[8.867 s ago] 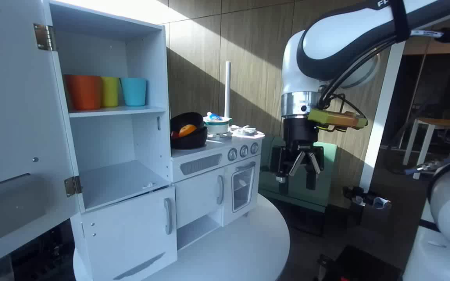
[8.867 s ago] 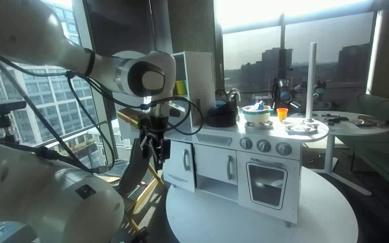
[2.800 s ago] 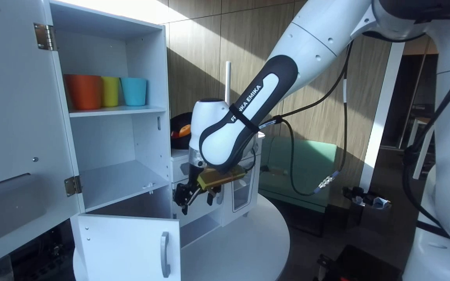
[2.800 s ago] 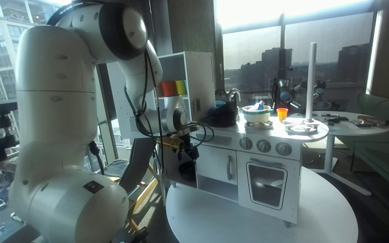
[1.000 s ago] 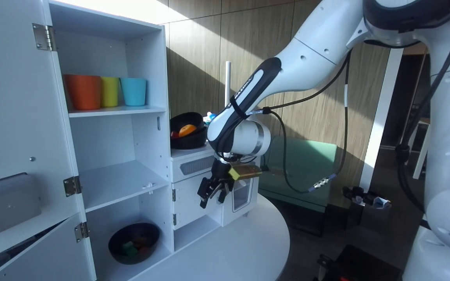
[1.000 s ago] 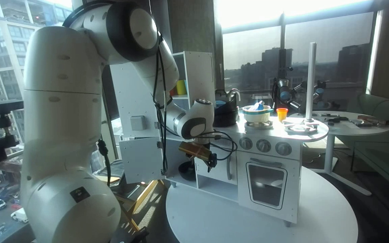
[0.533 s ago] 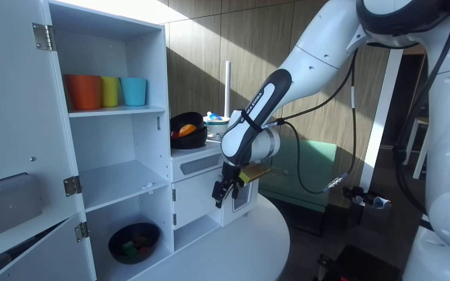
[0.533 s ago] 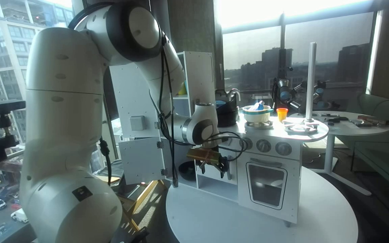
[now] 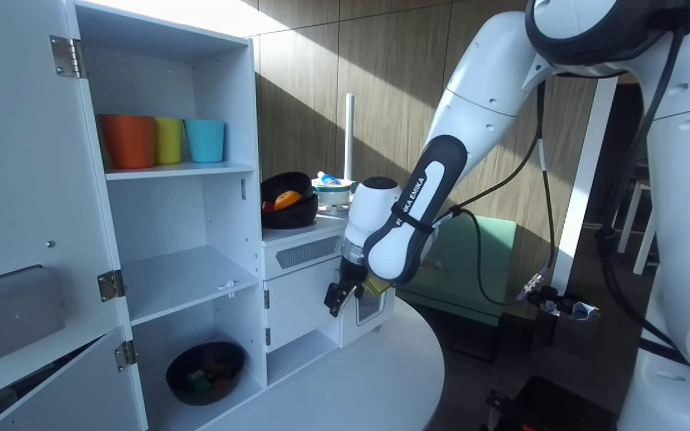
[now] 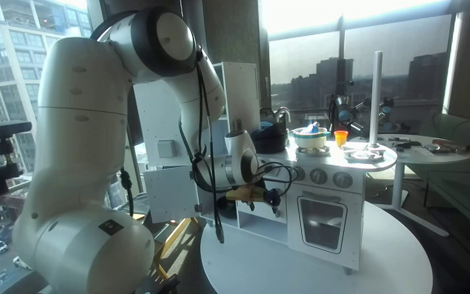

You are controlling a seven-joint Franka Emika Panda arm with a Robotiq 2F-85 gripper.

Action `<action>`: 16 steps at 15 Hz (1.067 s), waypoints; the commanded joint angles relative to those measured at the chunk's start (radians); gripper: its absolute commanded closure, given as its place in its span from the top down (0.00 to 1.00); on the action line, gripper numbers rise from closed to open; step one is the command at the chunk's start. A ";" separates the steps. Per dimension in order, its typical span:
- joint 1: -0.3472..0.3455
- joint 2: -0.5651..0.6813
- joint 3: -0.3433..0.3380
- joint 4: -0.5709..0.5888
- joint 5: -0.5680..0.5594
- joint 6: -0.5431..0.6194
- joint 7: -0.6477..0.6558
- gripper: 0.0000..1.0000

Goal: Pull open the doors to the three compartments

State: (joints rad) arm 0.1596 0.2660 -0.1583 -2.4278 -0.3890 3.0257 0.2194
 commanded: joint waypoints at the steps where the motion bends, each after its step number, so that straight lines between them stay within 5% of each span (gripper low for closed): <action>1: 0.161 0.028 -0.191 0.020 -0.185 0.105 0.165 1.00; 5: 0.343 0.067 -0.401 0.053 -0.312 0.159 0.303 1.00; 11: 0.531 0.158 -0.570 0.053 -0.300 0.252 0.398 1.00; 12: 0.552 0.171 -0.587 0.053 -0.295 0.261 0.401 0.93; 13: 0.577 0.184 -0.610 0.057 -0.293 0.268 0.404 0.73; 16: 0.655 0.220 -0.681 0.076 -0.288 0.263 0.408 0.62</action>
State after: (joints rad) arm 0.7340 0.4350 -0.7576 -2.3848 -0.6838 3.2595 0.6038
